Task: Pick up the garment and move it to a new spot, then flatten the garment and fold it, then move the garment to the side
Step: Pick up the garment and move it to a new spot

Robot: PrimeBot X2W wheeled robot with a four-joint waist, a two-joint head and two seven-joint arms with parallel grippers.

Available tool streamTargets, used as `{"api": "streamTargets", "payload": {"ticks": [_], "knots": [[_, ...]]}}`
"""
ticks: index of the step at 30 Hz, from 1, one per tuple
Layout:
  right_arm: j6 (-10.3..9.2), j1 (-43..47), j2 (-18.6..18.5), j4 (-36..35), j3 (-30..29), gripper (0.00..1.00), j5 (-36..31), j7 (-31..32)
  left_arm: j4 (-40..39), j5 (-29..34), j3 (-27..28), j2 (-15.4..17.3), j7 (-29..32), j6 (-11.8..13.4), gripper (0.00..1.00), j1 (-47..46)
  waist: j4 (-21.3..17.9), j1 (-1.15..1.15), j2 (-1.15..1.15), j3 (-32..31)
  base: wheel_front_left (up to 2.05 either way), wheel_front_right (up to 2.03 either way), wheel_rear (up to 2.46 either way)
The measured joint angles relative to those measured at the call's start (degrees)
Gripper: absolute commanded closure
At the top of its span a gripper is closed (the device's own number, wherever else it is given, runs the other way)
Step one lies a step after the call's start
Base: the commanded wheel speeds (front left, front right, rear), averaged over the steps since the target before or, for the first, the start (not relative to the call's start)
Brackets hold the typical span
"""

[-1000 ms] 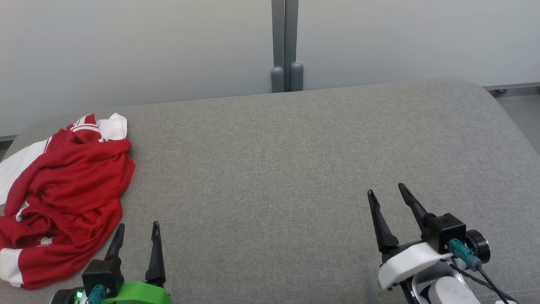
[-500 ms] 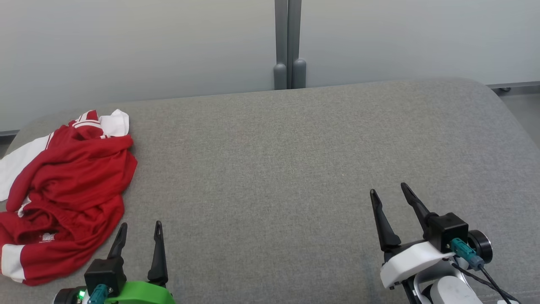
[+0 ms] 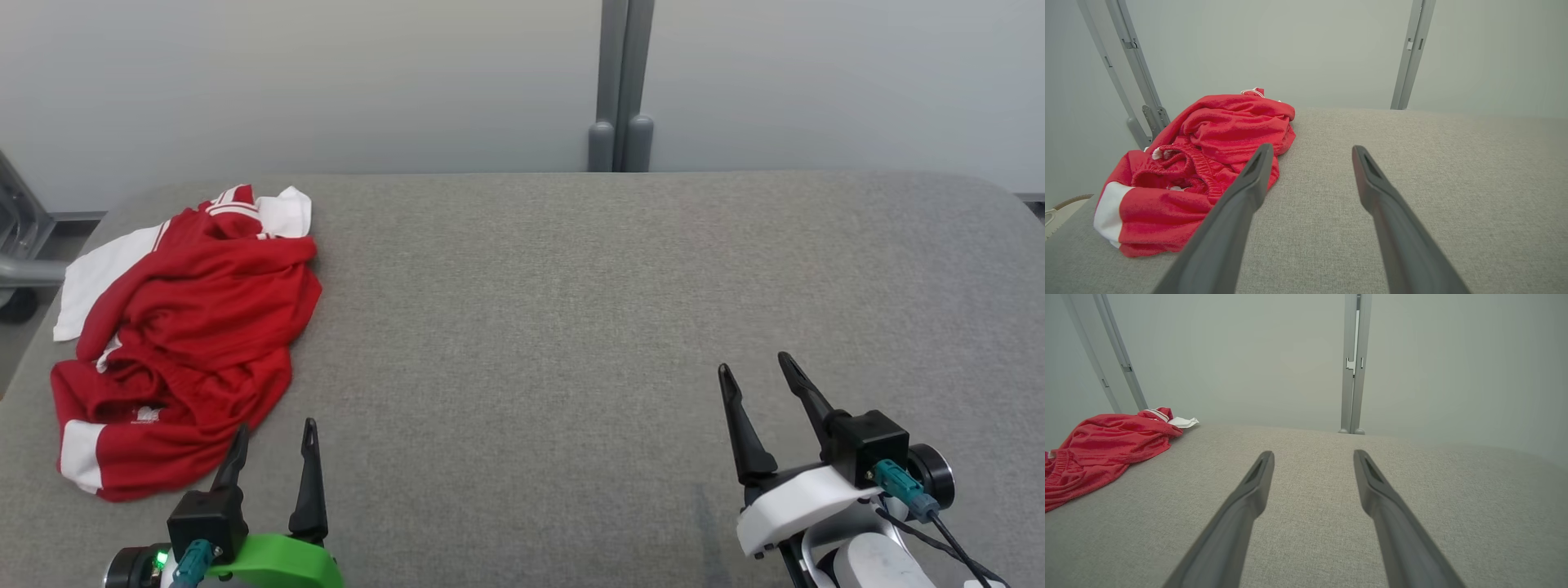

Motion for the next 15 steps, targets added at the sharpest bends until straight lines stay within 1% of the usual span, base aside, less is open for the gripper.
{"api": "streamTargets", "payload": {"ticks": [6,8,12,15], "knots": [[0.05,0.0,0.4,0.0,0.2,0.00,0.0,0.0,0.8,0.1,0.2,0.0,0.0,0.0,0.00,-0.2,3.6,0.00,0.00,-0.2,0.00,0.00,0.00],[0.54,0.0,0.6,0.0,0.3,0.00,0.0,0.0,0.9,0.2,0.2,0.0,0.0,0.0,0.00,-0.2,4.9,0.00,0.00,-0.3,0.00,0.00,0.00],[0.56,0.0,0.9,0.0,0.6,0.00,0.0,0.0,1.1,0.2,0.2,0.0,0.0,0.0,0.00,-0.2,7.5,0.00,0.00,-0.5,0.00,0.00,0.00],[1.02,0.0,1.0,0.2,1.1,0.00,0.0,0.0,1.4,0.2,0.2,0.0,0.0,-0.1,0.00,-0.2,9.4,0.00,0.00,-0.8,0.00,0.00,0.00]]}}
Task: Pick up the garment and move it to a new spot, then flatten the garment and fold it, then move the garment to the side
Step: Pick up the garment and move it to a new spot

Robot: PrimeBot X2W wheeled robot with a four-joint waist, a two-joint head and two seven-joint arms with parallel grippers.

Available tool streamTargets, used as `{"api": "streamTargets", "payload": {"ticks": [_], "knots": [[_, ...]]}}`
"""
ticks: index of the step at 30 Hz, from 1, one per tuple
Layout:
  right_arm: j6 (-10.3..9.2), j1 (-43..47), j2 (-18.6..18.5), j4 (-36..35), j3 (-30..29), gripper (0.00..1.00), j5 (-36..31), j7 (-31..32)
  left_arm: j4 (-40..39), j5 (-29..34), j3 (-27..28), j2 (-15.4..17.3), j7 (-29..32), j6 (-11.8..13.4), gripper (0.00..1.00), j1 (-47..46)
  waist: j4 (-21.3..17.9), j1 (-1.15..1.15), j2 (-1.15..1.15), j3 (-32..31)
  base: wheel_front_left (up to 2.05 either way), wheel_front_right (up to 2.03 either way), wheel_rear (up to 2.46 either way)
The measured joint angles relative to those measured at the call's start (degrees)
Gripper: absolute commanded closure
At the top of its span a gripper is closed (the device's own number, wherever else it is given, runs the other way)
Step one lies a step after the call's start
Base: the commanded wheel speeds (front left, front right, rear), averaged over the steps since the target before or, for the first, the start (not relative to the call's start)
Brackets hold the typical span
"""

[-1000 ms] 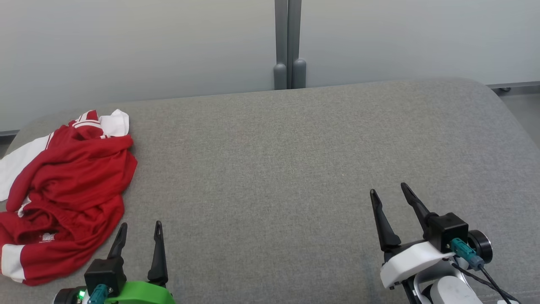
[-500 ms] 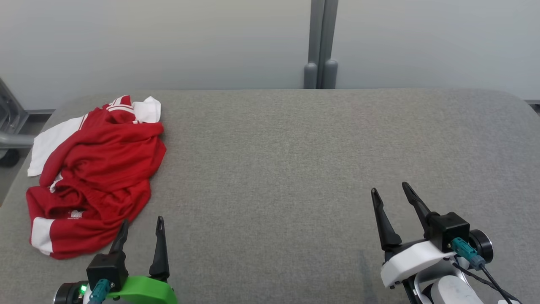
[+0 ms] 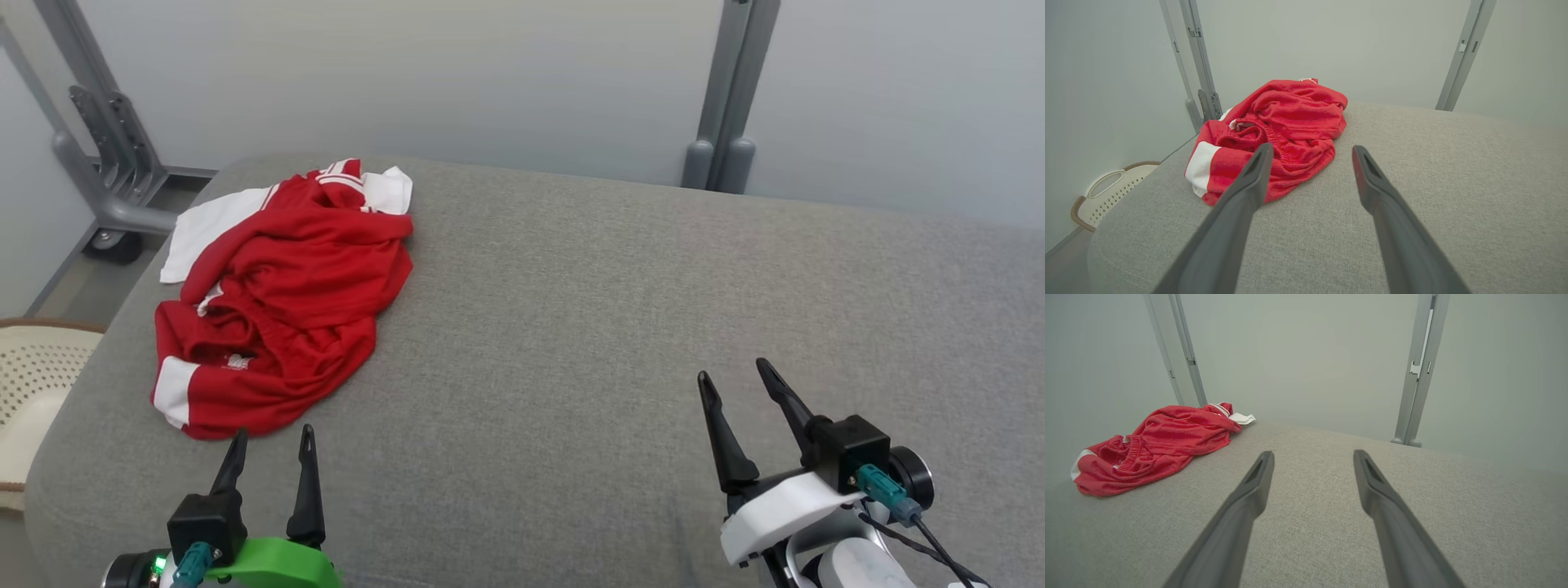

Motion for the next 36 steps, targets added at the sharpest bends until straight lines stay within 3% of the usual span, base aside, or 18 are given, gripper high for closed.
{"api": "streamTargets", "payload": {"ticks": [8,23,36], "knots": [[1.07,0.0,0.4,0.9,2.7,0.00,0.0,-0.2,0.4,0.0,1.7,0.4,0.0,0.0,0.00,0.5,2.9,0.00,0.00,-0.8,0.00,0.00,0.00],[2.00,-0.3,0.4,1.4,3.7,0.00,-0.1,-0.2,0.0,-0.5,2.8,0.5,0.0,0.0,0.00,0.8,-0.3,0.00,0.00,0.6,0.00,0.00,0.00],[3.14,-5.1,0.0,0.8,4.9,0.00,-2.3,-0.3,-0.7,-1.5,3.8,1.7,4.5,-0.5,0.00,-16.3,-3.3,0.00,0.00,5.3,0.00,0.00,0.00]]}}
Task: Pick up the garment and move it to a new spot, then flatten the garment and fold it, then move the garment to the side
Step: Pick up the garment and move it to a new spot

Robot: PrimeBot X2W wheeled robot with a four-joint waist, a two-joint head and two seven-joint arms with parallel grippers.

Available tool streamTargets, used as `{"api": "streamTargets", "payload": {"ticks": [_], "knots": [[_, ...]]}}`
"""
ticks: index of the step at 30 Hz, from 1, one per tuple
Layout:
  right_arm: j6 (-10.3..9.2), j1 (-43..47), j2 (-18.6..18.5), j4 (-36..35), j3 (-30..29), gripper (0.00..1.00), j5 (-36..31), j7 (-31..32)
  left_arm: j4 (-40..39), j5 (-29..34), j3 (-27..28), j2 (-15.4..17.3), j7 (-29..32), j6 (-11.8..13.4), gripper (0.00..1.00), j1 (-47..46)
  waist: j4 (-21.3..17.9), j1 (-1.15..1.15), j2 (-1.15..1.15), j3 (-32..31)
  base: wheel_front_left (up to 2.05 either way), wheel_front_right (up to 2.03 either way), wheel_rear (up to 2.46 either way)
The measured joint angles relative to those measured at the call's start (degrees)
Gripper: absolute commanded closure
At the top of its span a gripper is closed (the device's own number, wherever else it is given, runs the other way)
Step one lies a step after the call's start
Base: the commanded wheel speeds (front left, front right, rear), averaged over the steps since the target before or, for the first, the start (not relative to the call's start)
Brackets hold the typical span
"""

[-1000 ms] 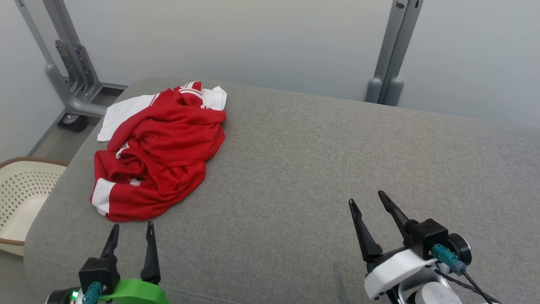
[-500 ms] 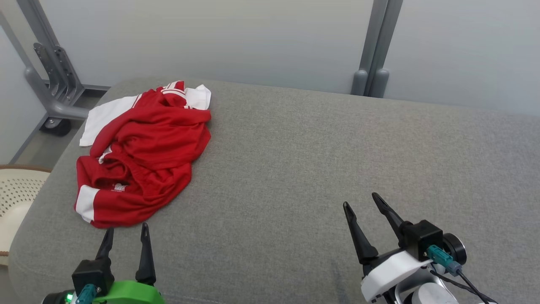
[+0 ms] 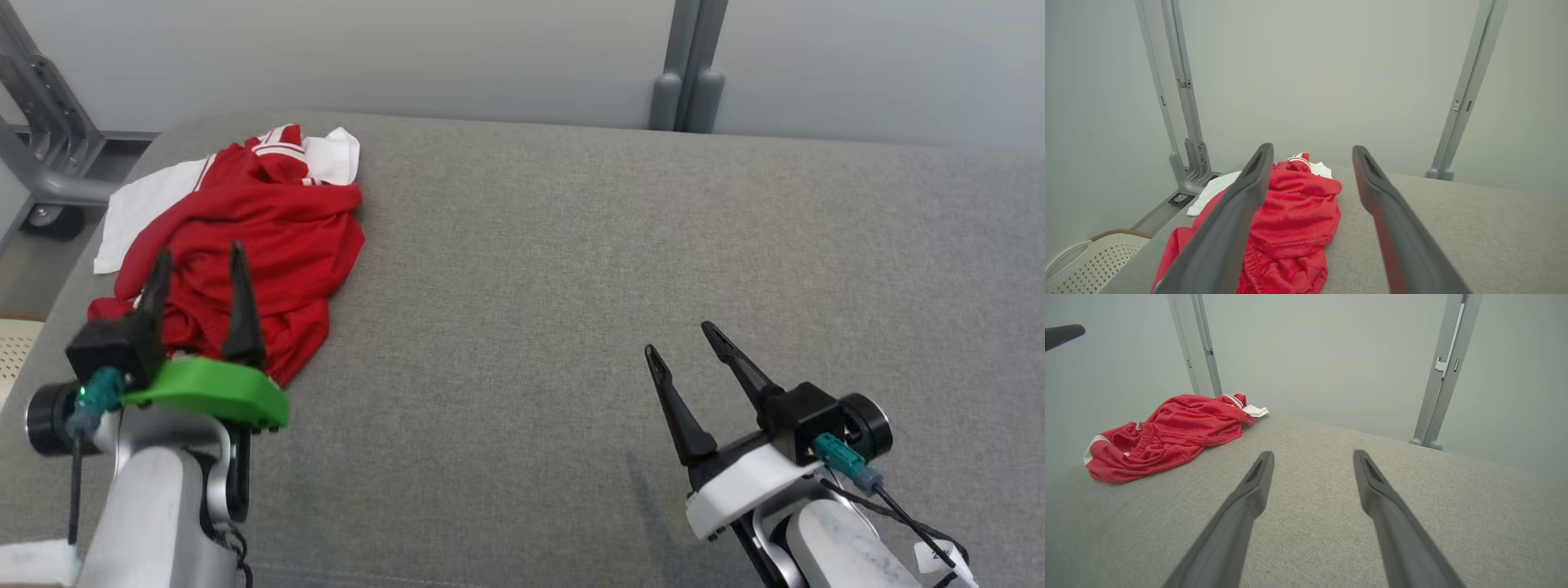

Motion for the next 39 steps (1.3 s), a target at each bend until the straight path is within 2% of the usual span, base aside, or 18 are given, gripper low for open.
{"api": "streamTargets", "payload": {"ticks": [4,18,26,34,39], "knots": [[0.76,-2.3,-0.1,-0.6,1.0,0.00,-0.7,0.0,0.8,-1.5,1.1,-0.4,2.7,-0.2,0.00,-6.0,-1.3,0.00,0.00,2.1,0.00,0.00,0.00],[2.16,-10.1,-1.0,-3.7,2.0,0.00,-3.3,0.9,11.8,-0.3,6.6,6.2,12.2,0.1,0.00,-18.3,-8.1,0.00,0.00,11.6,0.00,0.00,0.00],[2.45,-13.9,-1.0,-5.7,2.2,0.00,-3.7,0.9,16.1,1.5,6.8,7.9,16.1,0.2,0.00,-23.0,-11.7,0.00,0.00,17.7,0.00,0.00,0.00],[2.45,-16.4,-1.0,-6.1,1.8,0.00,-3.8,0.9,20.6,3.3,6.7,8.2,17.3,0.4,0.00,-26.3,-13.9,0.00,0.00,23.1,0.00,0.00,0.00],[2.67,-17.7,-0.9,-5.5,1.9,0.00,-3.8,0.8,23.6,7.3,6.1,8.8,17.3,0.7,0.00,-28.0,-14.8,0.01,0.00,26.0,0.00,0.00,0.00]]}}
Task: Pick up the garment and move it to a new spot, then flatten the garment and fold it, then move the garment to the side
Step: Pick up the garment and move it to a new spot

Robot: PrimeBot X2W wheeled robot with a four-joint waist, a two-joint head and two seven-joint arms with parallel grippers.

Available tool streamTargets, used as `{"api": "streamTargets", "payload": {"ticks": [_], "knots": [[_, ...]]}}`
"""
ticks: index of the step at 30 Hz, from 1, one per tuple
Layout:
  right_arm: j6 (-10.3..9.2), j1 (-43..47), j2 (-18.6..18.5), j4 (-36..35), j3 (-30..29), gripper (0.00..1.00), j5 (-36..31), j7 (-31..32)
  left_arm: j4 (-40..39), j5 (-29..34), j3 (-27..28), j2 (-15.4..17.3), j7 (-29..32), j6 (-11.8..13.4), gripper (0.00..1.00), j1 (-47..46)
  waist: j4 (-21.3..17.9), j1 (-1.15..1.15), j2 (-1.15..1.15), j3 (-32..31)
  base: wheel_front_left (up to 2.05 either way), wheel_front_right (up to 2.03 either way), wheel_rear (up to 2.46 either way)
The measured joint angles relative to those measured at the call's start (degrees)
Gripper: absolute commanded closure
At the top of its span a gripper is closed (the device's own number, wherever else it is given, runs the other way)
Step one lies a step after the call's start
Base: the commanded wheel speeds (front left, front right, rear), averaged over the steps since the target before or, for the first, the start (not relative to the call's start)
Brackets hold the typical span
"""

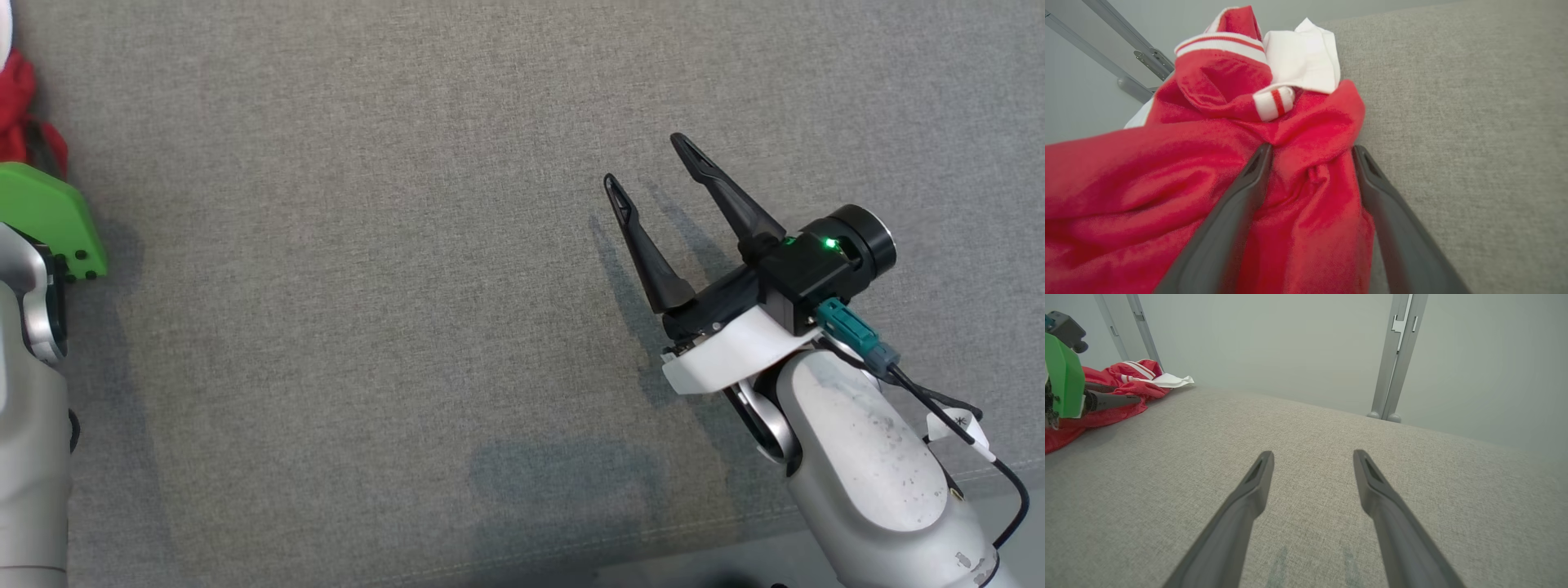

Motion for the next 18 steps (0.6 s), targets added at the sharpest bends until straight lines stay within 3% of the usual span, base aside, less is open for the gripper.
{"api": "streamTargets", "payload": {"ticks": [9,11,12,18], "knots": [[0.29,-1.0,0.3,1.3,0.9,0.00,0.0,-0.3,5.1,3.2,1.5,0.8,0.5,0.1,0.00,-2.8,-0.6,0.00,0.00,1.7,0.00,0.00,0.00],[0.29,-1.0,0.4,1.6,1.0,0.00,0.0,-0.4,5.9,3.5,2.4,0.8,0.3,0.1,0.34,-3.4,-0.7,0.00,0.00,1.8,0.00,0.00,0.00],[0.29,-1.1,0.4,1.7,1.0,0.00,0.0,-0.5,6.3,3.7,2.7,0.8,-0.1,0.1,1.00,-3.6,-0.7,0.00,0.00,1.8,0.00,0.00,0.00],[0.25,-1.5,0.5,3.3,0.2,0.00,0.0,-0.5,7.0,3.6,3.5,-1.5,-5.0,0.2,1.00,-4.7,-0.5,0.00,0.00,1.2,0.00,0.00,0.00]]}}
